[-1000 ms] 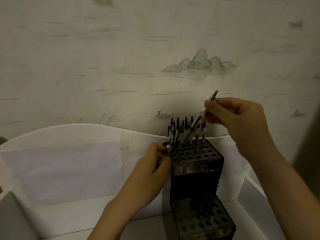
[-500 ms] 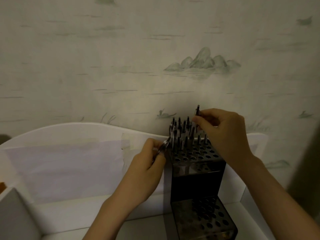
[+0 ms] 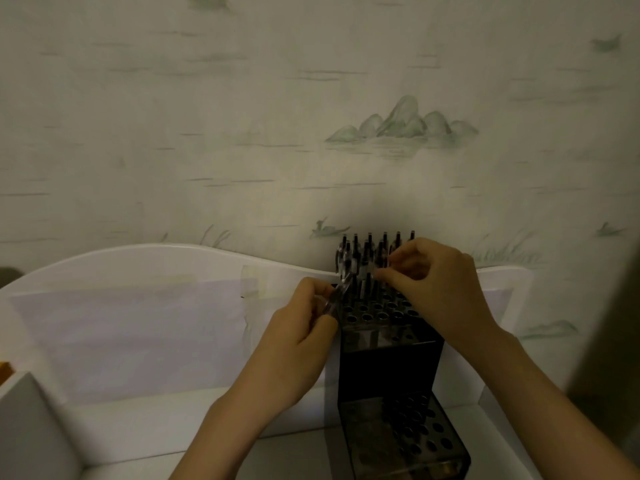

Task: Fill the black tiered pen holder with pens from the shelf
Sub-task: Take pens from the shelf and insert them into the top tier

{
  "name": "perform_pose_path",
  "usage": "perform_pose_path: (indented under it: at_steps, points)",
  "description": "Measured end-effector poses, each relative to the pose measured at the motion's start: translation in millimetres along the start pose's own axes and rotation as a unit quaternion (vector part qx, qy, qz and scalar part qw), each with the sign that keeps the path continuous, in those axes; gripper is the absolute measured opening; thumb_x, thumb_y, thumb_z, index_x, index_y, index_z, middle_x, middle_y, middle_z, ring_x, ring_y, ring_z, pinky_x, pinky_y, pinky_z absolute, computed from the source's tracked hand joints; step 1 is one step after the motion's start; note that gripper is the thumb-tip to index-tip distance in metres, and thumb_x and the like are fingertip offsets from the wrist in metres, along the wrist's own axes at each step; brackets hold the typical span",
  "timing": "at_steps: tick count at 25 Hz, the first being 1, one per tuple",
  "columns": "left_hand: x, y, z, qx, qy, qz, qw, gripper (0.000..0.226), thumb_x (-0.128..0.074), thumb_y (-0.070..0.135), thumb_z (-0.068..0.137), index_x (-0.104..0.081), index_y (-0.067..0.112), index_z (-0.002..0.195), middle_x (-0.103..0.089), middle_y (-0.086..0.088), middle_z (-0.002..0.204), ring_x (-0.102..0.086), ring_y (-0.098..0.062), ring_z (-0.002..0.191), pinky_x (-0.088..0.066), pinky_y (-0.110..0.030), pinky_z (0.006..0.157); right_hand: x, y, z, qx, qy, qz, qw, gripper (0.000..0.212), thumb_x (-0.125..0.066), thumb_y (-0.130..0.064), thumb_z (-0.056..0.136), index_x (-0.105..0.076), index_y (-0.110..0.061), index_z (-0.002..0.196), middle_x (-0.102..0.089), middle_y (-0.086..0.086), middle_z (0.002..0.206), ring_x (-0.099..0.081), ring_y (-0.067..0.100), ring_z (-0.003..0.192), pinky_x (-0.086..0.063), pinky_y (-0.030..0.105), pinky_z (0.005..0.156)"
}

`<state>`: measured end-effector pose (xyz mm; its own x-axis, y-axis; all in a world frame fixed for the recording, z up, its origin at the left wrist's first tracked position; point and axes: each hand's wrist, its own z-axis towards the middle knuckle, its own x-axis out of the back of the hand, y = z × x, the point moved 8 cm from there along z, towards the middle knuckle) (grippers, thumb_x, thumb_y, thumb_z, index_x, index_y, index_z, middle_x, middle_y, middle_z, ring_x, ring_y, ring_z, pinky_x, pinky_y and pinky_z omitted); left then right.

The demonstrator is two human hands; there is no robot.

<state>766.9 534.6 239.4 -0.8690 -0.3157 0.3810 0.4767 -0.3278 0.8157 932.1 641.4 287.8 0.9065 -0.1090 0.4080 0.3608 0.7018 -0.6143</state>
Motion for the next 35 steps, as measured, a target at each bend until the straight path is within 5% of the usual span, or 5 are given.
perform_pose_path:
  at_steps: [4, 10, 20, 26, 35]
  points:
    - [-2.6, 5.7, 0.5, -0.015, 0.006, 0.012, 1.000, 0.030, -0.047, 0.009, 0.097, -0.057, 0.037, 0.103, -0.058, -0.003, 0.075, -0.045, 0.000, 0.056, -0.037, -0.011, 0.053, 16.7, -12.4, -12.5, 0.016, 0.028, 0.044, 0.998, 0.010, -0.075, -0.032, 0.082, -0.072, -0.023, 0.079, -0.069, -0.012, 0.064, -0.066, 0.003, 0.060, -0.055, 0.017, 0.058]
    - [-16.7, 18.9, -0.6, -0.039, -0.006, 0.036, 0.999, 0.037, -0.048, 0.009, 0.096, -0.054, 0.045, 0.102, -0.059, 0.003, 0.077, -0.050, -0.007, 0.056, -0.043, -0.022, 0.051, -11.1, -22.9, -34.4, -0.065, -0.094, 0.119, 0.986, 0.038, -0.067, -0.058, 0.070, -0.074, -0.021, 0.072, -0.069, -0.007, 0.059, -0.065, 0.007, 0.054, -0.050, 0.016, 0.054]
    - [-11.3, 27.0, -2.8, -0.064, 0.020, 0.144, 0.987, 0.025, -0.054, 0.022, 0.093, -0.052, 0.037, 0.113, -0.058, 0.012, 0.087, -0.058, -0.005, 0.083, -0.050, -0.023, 0.069, 15.6, -6.6, -20.1, -0.133, -0.037, 0.277, 0.951, 0.007, -0.067, -0.008, 0.087, -0.073, -0.009, 0.090, -0.076, 0.006, 0.080, -0.074, 0.024, 0.073, -0.060, 0.033, 0.070]
    - [2.3, 36.1, -2.1, -0.100, 0.055, 0.264, 0.958, 0.034, -0.051, 0.031, 0.093, -0.050, 0.029, 0.128, -0.055, 0.016, 0.116, -0.049, 0.001, 0.109, -0.036, -0.012, 0.088, 63.9, -29.1, 1.4, 0.012, 0.101, 0.084, 0.991, 0.005, -0.069, -0.016, 0.088, -0.071, -0.020, 0.090, -0.073, -0.009, 0.075, -0.072, 0.008, 0.068, -0.059, 0.026, 0.069]
    - [3.8, 26.8, -7.8, -0.087, 0.053, 0.283, 0.954, 0.037, -0.051, 0.036, 0.093, -0.045, 0.036, 0.130, -0.050, 0.022, 0.121, -0.045, 0.005, 0.115, -0.032, -0.006, 0.089, 38.1, -11.9, 18.9, 0.017, 0.087, 0.012, 0.996, 0.010, -0.070, -0.019, 0.088, -0.074, -0.013, 0.095, -0.072, -0.003, 0.076, -0.070, 0.007, 0.069, -0.058, 0.022, 0.071]
